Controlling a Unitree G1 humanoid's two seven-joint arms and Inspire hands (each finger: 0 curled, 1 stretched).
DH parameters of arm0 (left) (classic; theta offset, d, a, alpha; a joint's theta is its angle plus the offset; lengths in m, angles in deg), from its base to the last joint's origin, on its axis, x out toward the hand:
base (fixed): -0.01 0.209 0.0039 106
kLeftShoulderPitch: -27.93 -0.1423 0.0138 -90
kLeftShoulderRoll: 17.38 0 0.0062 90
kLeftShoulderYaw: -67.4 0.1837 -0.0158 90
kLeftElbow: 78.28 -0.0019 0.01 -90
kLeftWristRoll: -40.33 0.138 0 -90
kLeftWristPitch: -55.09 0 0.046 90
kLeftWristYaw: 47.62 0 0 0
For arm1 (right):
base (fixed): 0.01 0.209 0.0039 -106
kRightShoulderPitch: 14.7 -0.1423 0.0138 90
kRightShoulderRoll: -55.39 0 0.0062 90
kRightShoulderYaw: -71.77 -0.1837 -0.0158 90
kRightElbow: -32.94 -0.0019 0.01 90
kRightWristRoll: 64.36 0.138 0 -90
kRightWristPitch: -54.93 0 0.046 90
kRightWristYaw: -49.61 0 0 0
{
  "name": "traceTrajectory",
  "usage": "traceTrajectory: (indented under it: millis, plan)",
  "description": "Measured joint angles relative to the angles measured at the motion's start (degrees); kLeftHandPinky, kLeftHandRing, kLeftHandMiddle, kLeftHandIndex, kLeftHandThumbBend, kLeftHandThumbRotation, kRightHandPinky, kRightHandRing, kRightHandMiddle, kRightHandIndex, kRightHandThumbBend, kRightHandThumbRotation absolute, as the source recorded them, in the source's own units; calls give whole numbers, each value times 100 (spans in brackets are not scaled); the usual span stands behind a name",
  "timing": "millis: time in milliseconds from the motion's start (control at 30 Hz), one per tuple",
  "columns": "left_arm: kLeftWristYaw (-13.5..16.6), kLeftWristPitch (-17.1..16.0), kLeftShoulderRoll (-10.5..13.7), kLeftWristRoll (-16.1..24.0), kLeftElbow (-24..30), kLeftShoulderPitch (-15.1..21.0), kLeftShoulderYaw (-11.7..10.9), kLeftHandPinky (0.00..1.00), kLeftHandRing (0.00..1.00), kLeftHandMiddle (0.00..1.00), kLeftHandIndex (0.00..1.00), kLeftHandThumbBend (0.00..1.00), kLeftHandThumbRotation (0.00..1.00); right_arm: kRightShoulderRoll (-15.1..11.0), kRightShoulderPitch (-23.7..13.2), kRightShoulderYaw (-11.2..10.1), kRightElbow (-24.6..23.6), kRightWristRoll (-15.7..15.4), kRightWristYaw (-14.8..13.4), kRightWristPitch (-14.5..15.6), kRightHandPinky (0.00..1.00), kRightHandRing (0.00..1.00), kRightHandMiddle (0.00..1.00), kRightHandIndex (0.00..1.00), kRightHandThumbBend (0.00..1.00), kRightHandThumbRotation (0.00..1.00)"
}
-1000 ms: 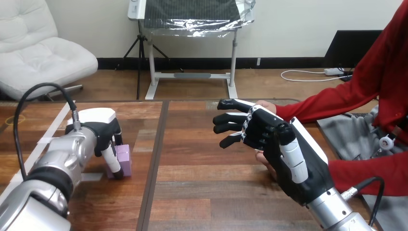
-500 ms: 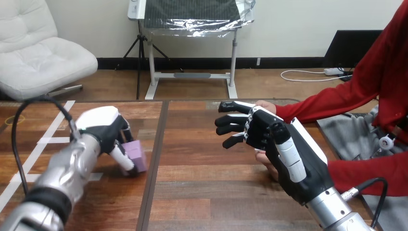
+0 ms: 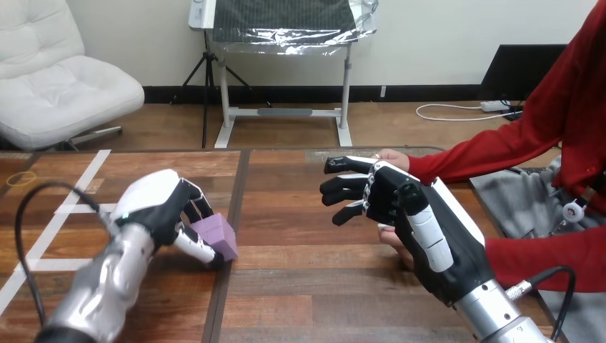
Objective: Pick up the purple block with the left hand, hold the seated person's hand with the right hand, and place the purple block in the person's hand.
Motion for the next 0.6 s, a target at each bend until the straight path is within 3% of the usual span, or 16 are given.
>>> traceTrajectory:
  millis: [300,600]
  plan:
    - [100,1,-41,-263,844,-762,-377,35,36,42,44,72,0,-18,-97,-1,257,-257,-155,-1,61,71,71,75,74,100]
    - [148,-43,-152,-744,1567,-1484,-771,35,38,41,43,73,0,-160,-425,0,722,-675,-305,-19,66,75,76,77,69,100]
